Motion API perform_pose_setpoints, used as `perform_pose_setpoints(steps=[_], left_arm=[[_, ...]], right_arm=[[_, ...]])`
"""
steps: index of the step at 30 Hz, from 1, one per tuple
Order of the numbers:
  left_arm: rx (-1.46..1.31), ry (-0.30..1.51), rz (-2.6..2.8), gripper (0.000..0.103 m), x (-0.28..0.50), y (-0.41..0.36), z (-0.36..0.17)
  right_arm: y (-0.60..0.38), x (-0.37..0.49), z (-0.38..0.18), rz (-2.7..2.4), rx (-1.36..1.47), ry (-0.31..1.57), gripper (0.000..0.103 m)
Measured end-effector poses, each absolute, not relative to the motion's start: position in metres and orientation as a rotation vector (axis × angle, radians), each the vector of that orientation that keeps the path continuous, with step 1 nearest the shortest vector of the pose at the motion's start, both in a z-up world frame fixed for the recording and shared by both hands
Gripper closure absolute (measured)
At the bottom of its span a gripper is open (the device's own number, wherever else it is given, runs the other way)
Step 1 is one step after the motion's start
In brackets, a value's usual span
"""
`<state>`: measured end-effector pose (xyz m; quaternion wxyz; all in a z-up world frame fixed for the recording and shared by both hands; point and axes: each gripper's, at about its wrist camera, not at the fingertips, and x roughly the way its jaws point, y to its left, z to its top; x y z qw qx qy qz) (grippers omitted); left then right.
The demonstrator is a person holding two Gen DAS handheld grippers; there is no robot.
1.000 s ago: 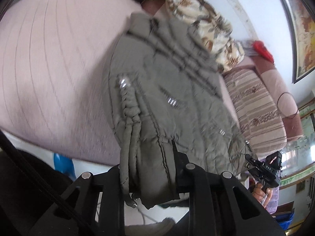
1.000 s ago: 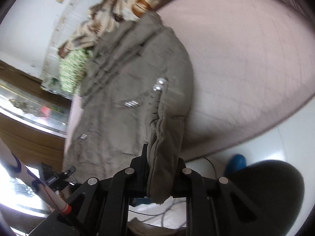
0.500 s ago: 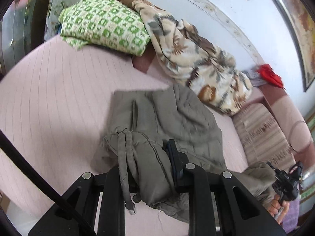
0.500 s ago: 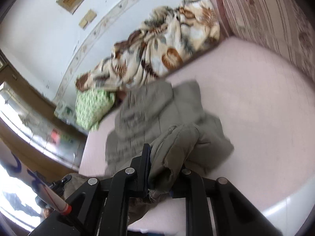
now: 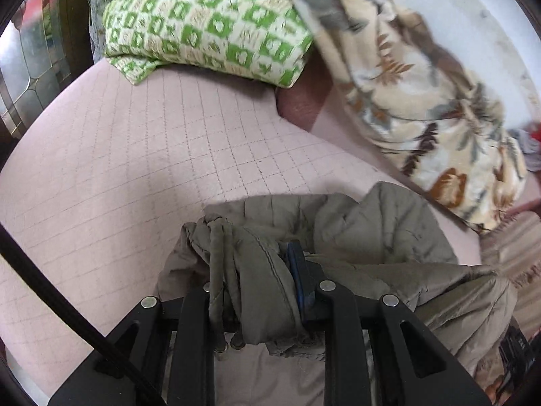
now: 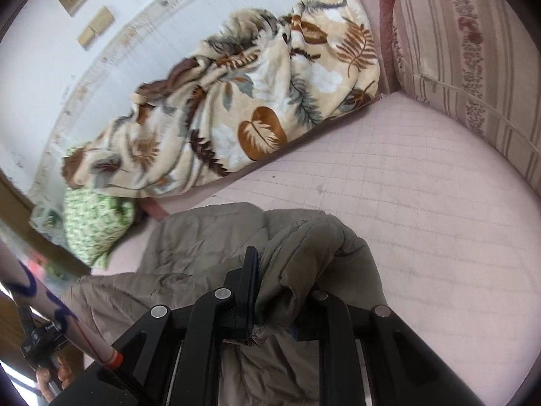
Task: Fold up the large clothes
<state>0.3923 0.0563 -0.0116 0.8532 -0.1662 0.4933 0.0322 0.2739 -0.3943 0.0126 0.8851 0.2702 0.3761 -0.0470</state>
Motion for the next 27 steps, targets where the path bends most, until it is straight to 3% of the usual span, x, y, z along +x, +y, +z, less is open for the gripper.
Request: perform_pose_setpoints(steps=[5, 10, 13, 15, 16, 22, 27], left_arm=[[-0.351, 1.073, 0.077, 0.077, 0.419, 0.048, -0.035], [-0.482, 1.053, -0.050, 0.062, 0.411, 0.066, -0.023], [-0.600, 1.022, -0.151, 0.049, 0.398, 0.083, -0.009], [-0.633, 0.999, -0.177, 0.035, 0.387, 0.087, 0.002], [-0.625, 0.981, -0.178, 0.035, 0.381, 0.088, 0.010], [-0.459, 0.898, -0.162, 0.033, 0.324, 0.082, 0.055], [-0.395, 0.863, -0.097, 0.032, 0.252, 0.088, 0.035]], right_arm=[[-0.397, 0.316, -0.013, -0.145, 0.548, 0.825, 0.086], [-0.406, 0.332, -0.031, -0.178, 0.638, 0.846, 0.084], [-0.409, 0.326, -0.027, -0.171, 0.664, 0.811, 0.074], [-0.408, 0.315, -0.014, -0.213, 0.625, 0.742, 0.011], [-0.407, 0.307, -0.005, -0.268, 0.582, 0.688, 0.004], [-0.378, 0.285, 0.035, -0.262, 0.423, 0.656, 0.006], [-0.306, 0.263, 0.050, -0.119, 0.267, 0.672, 0.026]])
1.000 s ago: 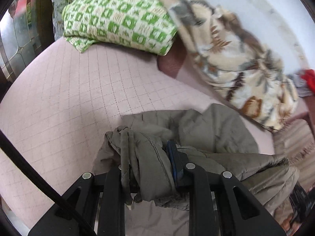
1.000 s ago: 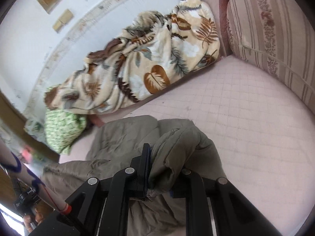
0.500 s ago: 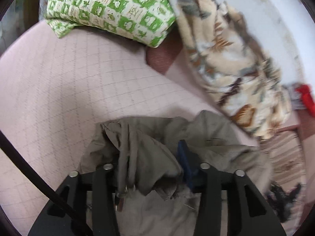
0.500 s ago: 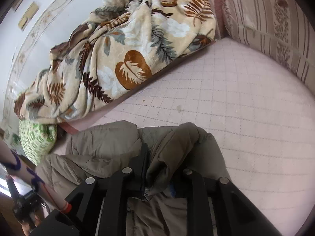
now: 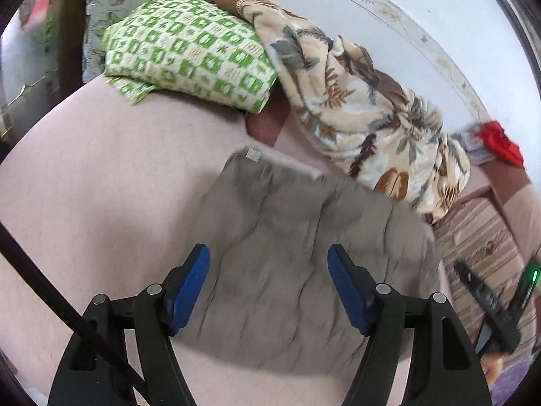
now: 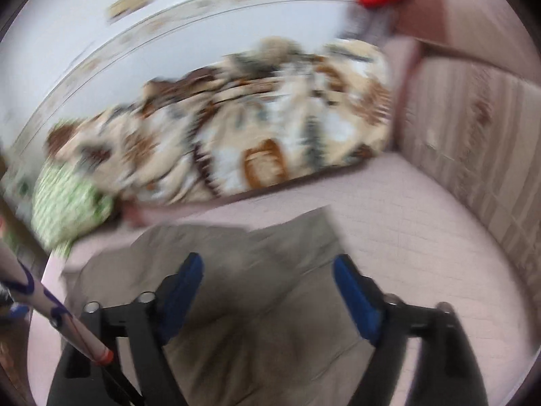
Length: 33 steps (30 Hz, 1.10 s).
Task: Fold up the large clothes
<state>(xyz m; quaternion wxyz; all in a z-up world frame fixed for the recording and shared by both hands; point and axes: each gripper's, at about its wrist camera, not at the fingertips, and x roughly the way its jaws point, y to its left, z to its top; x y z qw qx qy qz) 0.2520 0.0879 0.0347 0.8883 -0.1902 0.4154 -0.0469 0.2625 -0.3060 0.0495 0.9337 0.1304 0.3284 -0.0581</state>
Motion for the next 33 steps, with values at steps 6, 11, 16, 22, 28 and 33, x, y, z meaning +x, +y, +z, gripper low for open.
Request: perform_pose_setpoints(steps=[6, 11, 16, 22, 28, 33], left_arm=[[-0.400, 0.877, -0.036, 0.032, 0.211, 0.097, -0.020], [-0.353, 0.847, 0.003, 0.032, 0.215, 0.113, -0.037], [-0.389, 0.871, 0.029, 0.032, 0.232, 0.142, -0.048], [-0.450, 0.932, 0.061, 0.032, 0.241, 0.169, -0.060], [-0.459, 0.916, 0.105, 0.032, 0.233, 0.179, -0.058], [-0.425, 0.900, 0.147, 0.032, 0.225, 0.180, -0.054]], right_arm=[[-0.208, 0.264, 0.023, 0.042, 0.193, 0.705, 0.026], [-0.172, 0.318, -0.022, -0.066, 0.102, 0.780, 0.026], [-0.185, 0.385, -0.061, -0.225, 0.085, 0.831, 0.024], [-0.197, 0.451, -0.084, -0.364, -0.003, 0.849, 0.019], [-0.190, 0.463, -0.070, -0.391, -0.089, 0.879, 0.017], [-0.157, 0.424, -0.011, -0.317, -0.139, 0.758, 0.017]])
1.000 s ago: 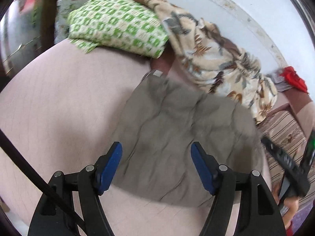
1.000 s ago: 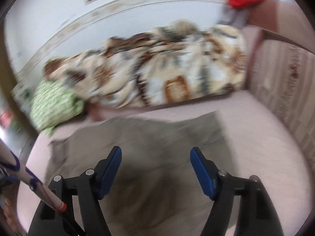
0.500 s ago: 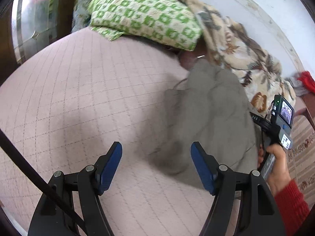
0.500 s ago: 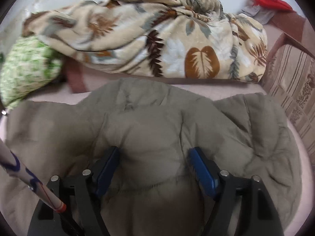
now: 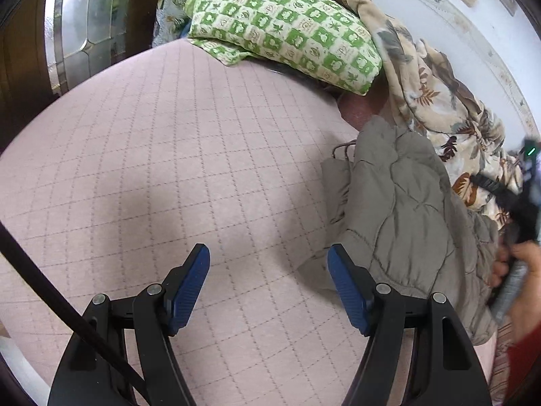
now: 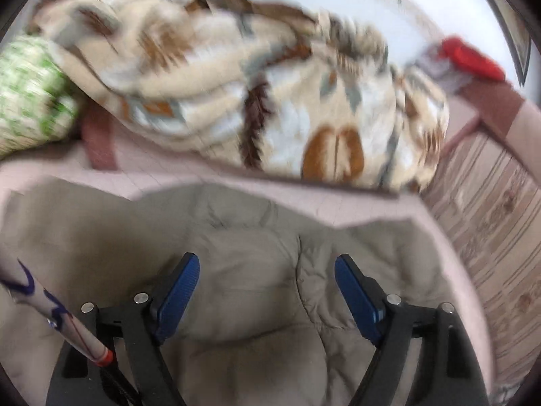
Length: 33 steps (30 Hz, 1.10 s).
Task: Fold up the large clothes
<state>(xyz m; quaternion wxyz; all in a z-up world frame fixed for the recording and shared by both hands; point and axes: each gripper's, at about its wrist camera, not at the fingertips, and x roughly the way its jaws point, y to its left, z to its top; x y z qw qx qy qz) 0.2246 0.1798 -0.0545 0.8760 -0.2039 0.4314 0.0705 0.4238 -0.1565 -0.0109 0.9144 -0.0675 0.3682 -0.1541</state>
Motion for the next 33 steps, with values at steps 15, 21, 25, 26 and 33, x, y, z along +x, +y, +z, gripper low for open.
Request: perform_pose_setpoints(steps=[15, 21, 25, 26, 33], left_arm=[[-0.454, 0.920, 0.174, 0.032, 0.228, 0.203, -0.059], [-0.439, 0.930, 0.164, 0.032, 0.225, 0.196, -0.060], [-0.400, 0.916, 0.171, 0.032, 0.219, 0.188, -0.057], [-0.389, 0.913, 0.172, 0.032, 0.218, 0.185, -0.057], [-0.341, 0.925, 0.167, 0.032, 0.222, 0.172, -0.058]], right_arm=[[0.002, 0.442, -0.074, -0.030, -0.169, 0.903, 0.029], [0.002, 0.444, -0.072, -0.023, -0.177, 0.917, 0.029], [-0.023, 0.415, -0.032, -0.017, -0.098, 0.812, 0.029], [-0.030, 0.408, -0.025, -0.024, -0.096, 0.797, 0.029], [-0.132, 0.394, -0.027, -0.219, -0.142, 0.812, 0.029]])
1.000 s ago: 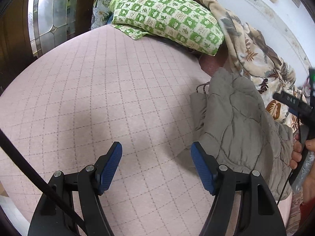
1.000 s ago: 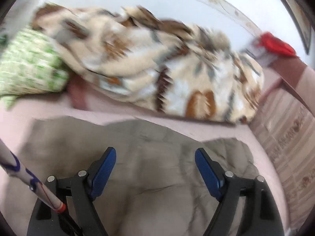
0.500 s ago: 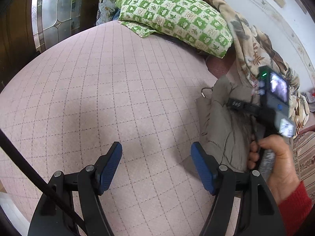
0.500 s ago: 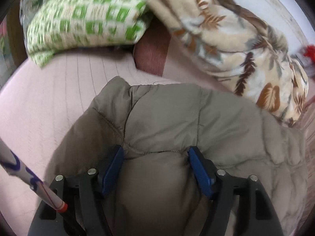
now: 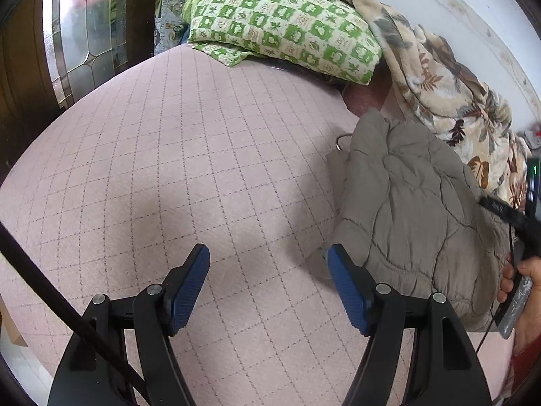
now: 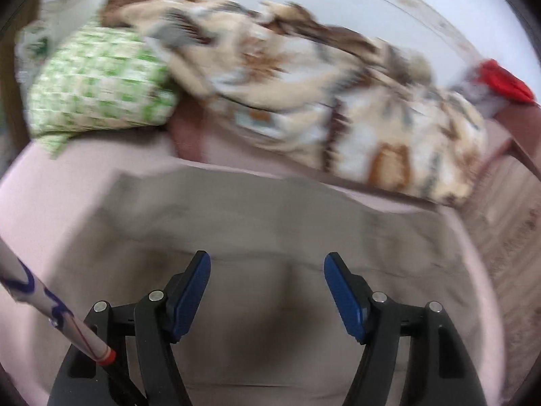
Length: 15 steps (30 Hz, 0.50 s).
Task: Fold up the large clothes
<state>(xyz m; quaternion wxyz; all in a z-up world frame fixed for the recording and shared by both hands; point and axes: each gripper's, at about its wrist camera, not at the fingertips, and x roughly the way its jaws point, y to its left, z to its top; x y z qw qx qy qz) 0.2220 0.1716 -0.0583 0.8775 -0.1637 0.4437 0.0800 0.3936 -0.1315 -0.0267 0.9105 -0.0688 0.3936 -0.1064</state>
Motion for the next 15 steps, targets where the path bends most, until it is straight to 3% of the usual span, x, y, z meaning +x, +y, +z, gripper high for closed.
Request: perform_pose_setpoints(steps=[7, 15], left_arm=[[-0.324, 0.936, 0.159, 0.032, 0.228, 0.161, -0.058], [-0.280, 0.932, 0.160, 0.032, 0.226, 0.149, -0.058]], right_arm=[[-0.278, 0.382, -0.052, -0.482, 0.009, 0.893, 0.025], [-0.361, 0.321, -0.022, -0.601, 0.139, 0.831, 0.023]])
